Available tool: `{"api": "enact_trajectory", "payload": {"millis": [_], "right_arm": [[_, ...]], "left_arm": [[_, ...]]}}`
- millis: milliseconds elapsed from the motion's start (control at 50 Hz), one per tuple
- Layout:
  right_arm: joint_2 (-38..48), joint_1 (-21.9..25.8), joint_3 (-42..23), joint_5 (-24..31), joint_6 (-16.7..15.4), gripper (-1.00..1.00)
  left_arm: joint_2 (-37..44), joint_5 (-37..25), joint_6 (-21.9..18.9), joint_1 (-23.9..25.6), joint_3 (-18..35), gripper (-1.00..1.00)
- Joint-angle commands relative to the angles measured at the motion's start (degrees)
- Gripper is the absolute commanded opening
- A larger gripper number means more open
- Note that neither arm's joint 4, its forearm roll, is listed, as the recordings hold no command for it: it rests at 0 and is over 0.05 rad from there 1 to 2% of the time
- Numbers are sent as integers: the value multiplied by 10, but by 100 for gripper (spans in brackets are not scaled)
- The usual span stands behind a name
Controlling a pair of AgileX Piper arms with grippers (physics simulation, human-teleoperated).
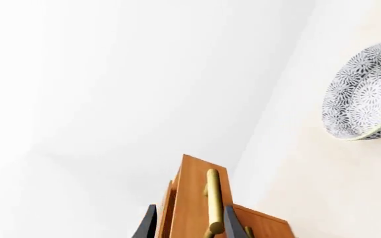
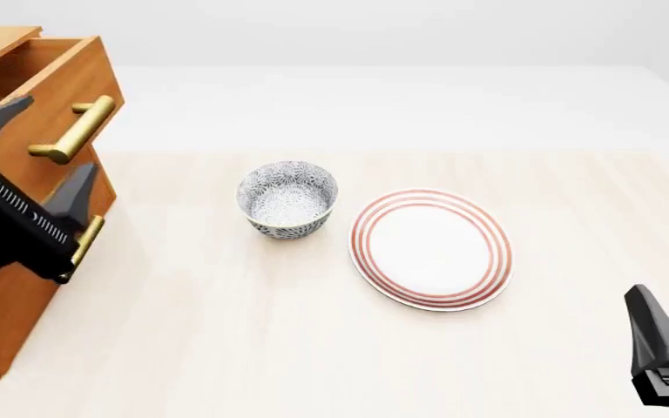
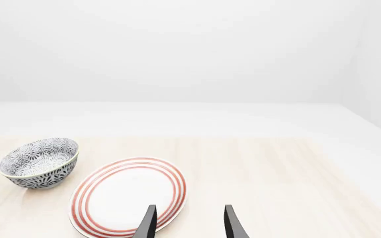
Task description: Open the top drawer of the cabinet.
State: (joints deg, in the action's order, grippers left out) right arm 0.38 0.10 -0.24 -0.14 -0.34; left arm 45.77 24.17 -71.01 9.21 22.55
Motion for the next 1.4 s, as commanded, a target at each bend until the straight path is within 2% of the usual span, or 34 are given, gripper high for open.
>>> {"api": "enact_trajectory", "payload": {"millis": [20, 180, 320, 380, 440, 460, 600, 620, 760, 920, 1040, 1120, 1140, 1240, 1400], "right_arm": [[0, 0, 0, 0, 0, 100], [0, 0, 0, 0, 0, 100], [0, 0, 0, 0, 0, 100], [0, 0, 0, 0, 0, 100], [0, 0, 0, 0, 0, 100], [0, 0, 0, 0, 0, 100], [0, 0, 0, 0, 0, 100], [0, 0, 0, 0, 0, 100], [0, 0, 0, 0, 0, 100], [0, 0, 0, 0, 0, 100], [0, 0, 0, 0, 0, 100], [0, 0, 0, 0, 0, 100], [0, 0, 0, 0, 0, 100], [0, 0, 0, 0, 0, 100], [0, 0, 0, 0, 0, 100]], "left_arm": [[-18, -49, 92, 8, 39, 100], [-28, -66, 145, -13, 37, 100], [-51, -97, 210, -24, 52, 100], [-68, -129, 247, -39, 67, 100], [-70, -128, 265, -17, 76, 100], [-78, -143, 285, -19, 87, 100], [-89, -175, 300, -32, 102, 100], [-95, -199, 315, -50, 110, 100], [-98, -244, 375, -47, 145, 100], [-107, -283, 386, -58, 174, 100], [-87, -317, 429, -60, 209, 100], [-84, -337, 441, -69, 220, 100], [-77, -350, 458, -70, 233, 100], [-65, -388, 492, -80, 263, 100], [-34, -436, 528, -87, 299, 100]]}}
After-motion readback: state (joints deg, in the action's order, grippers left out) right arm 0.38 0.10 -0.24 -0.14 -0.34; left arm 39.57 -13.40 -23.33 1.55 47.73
